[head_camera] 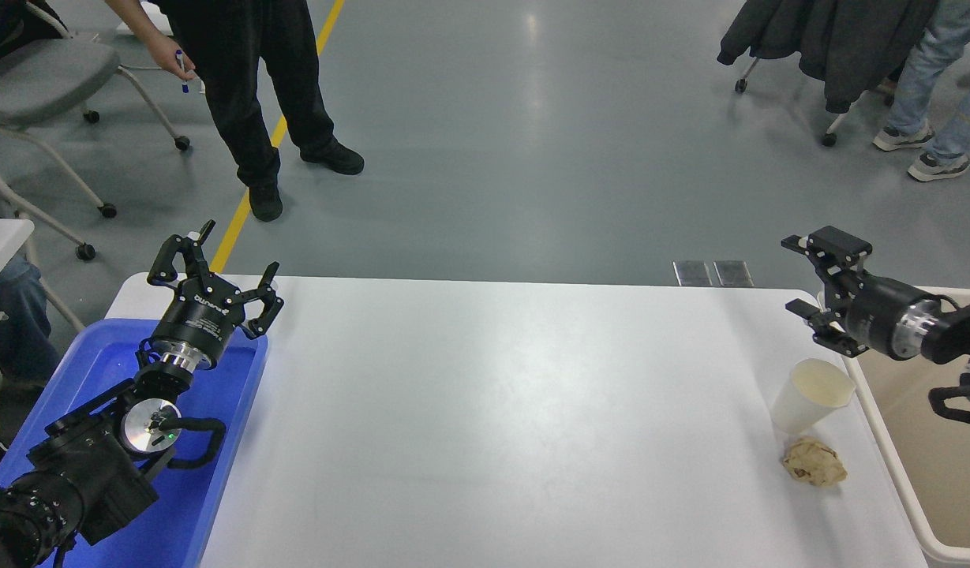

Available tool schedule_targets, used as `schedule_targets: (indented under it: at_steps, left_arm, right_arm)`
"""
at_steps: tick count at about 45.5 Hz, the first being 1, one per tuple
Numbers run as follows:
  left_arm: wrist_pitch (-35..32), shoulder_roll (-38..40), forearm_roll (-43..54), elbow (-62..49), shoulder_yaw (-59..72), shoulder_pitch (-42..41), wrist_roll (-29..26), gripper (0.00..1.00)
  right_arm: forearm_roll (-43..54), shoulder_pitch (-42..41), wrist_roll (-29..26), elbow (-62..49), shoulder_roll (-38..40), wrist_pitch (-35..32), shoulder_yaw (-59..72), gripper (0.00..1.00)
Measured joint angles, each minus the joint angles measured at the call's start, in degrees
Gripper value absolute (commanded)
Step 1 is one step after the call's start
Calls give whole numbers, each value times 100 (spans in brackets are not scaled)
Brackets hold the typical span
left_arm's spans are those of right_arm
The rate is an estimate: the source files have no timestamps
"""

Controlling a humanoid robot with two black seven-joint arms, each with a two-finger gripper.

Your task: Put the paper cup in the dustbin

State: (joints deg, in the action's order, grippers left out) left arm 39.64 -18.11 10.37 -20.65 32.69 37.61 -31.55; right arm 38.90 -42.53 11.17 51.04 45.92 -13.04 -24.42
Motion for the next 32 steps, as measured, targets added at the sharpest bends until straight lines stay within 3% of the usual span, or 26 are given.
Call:
schedule_targets:
  at_steps: [17, 32]
  left_arm:
    - [1, 0, 0, 0, 0, 0, 0, 100]
    - [1, 0, 0, 0, -2, 0, 0, 100]
  right_arm:
    - [1970, -17, 643, -21, 447, 454, 832, 100]
    - [2956, -97, 1008, -210, 475, 1513, 2008, 100]
